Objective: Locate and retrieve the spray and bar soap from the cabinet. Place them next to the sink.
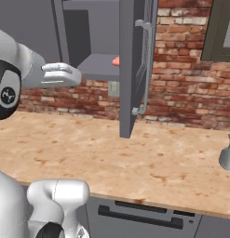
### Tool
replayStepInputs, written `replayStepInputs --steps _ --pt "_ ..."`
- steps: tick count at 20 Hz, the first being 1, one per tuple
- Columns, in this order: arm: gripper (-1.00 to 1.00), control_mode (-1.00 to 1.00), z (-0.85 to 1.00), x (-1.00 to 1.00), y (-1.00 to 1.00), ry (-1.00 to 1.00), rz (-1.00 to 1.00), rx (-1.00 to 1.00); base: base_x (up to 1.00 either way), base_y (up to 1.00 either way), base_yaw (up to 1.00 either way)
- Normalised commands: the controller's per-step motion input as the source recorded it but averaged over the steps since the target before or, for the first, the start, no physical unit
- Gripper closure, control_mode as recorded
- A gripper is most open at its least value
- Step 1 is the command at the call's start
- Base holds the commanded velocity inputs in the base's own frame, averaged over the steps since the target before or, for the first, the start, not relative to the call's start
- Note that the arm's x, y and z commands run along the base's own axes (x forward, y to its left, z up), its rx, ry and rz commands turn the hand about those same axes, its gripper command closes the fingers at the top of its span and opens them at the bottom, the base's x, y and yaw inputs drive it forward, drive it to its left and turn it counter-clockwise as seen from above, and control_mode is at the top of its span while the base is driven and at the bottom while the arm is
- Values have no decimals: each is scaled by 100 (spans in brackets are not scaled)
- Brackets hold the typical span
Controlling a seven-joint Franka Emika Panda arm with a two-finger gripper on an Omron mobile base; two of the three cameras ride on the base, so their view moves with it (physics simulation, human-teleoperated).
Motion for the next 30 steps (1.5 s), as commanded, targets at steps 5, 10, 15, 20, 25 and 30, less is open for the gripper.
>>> replayStepInputs --steps 5,10,15,20,25,30 --pt "-100 -100 -5 40 3 0 -19 0 0 0 0" --pt "-100 -100 -16 58 1 0 -19 3 0 0 0" --pt "-100 -100 -30 65 0 1 2 7 0 0 0" --pt "-100 -100 -1 48 -5 -5 8 5 0 0 0" --pt "-100 -100 -3 39 -11 -14 3 9 0 0 0" --pt "-100 -100 4 24 -2 4 -1 0 0 0 0"
